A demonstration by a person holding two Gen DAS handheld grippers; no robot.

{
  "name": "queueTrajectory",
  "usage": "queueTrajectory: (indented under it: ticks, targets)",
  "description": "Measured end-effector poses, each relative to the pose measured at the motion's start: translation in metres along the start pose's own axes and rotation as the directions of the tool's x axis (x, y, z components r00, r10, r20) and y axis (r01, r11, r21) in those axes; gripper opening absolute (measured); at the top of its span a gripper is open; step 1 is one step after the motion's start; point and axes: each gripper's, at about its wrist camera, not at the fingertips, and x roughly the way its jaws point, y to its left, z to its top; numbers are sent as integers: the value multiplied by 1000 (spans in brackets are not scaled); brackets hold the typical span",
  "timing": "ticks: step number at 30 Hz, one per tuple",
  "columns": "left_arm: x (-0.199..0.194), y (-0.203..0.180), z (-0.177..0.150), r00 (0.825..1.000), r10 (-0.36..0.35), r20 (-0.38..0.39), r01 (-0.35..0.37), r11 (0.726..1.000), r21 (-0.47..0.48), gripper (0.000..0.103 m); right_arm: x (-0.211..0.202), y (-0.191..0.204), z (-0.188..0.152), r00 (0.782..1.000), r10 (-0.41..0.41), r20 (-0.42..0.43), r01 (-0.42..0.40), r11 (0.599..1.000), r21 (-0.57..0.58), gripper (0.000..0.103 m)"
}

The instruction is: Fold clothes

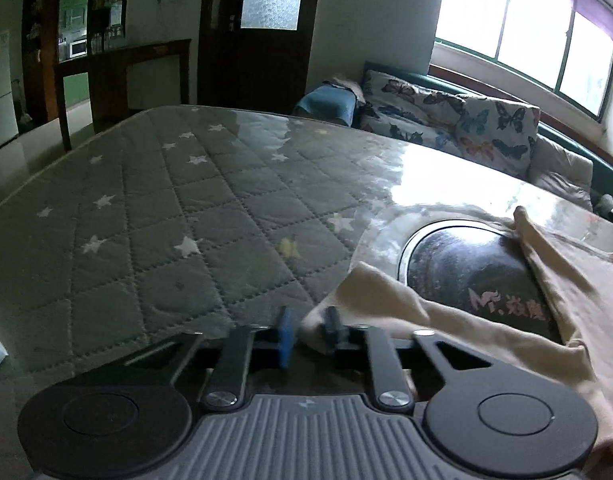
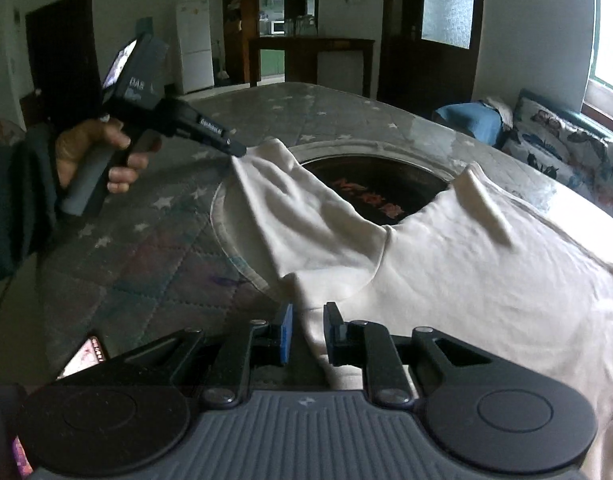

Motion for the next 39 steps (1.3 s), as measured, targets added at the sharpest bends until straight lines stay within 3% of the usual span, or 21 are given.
queueTrajectory:
  ticks: [2,8,12,17,22,27,31,33,34,35,39]
  targets:
    - [1,2,2,1000,7,9,-7,1000,-6,5,5,3,0,1000,-13,5,13,1000,-4,16]
    - [-7,9,14,998,-4,56,6,999,-40,4,14,11,-5,1000,-3,-15,2,999,-32,14]
    - [-20,5,22,996,-32,84,35,999,-31,4,1,-1,-2,999,44,6,-44,998,49,16]
    - [-42,-24,38,985,-99,139,96,995,26,4,-18,-20,4,998,20,52,-26,993,114,16]
    - [-63,-80,56,961,-213,175,192,973,131,4,-35,-46,0,996,-60,65,48,984,170,16]
    - [-83,-156,68,909,-372,185,329,917,227,4,-53,-73,-11,988,-135,78,114,965,234,16]
    - [-99,-219,64,843,-518,144,461,834,303,5,-62,-92,-23,979,-191,65,166,945,282,16]
    - [-104,-248,55,802,-592,85,534,773,343,15,-65,-100,-32,976,-212,50,187,933,309,16]
    - [-106,-260,49,789,-612,59,553,748,366,28,-66,-104,-36,975,-218,40,194,927,322,16]
    - [-108,-269,43,785,-618,42,556,732,394,36,-67,-107,-40,974,-223,32,201,922,331,16]
    - [-105,-269,34,782,-623,3,554,697,455,44,-72,-113,-57,973,-231,4,215,912,349,17]
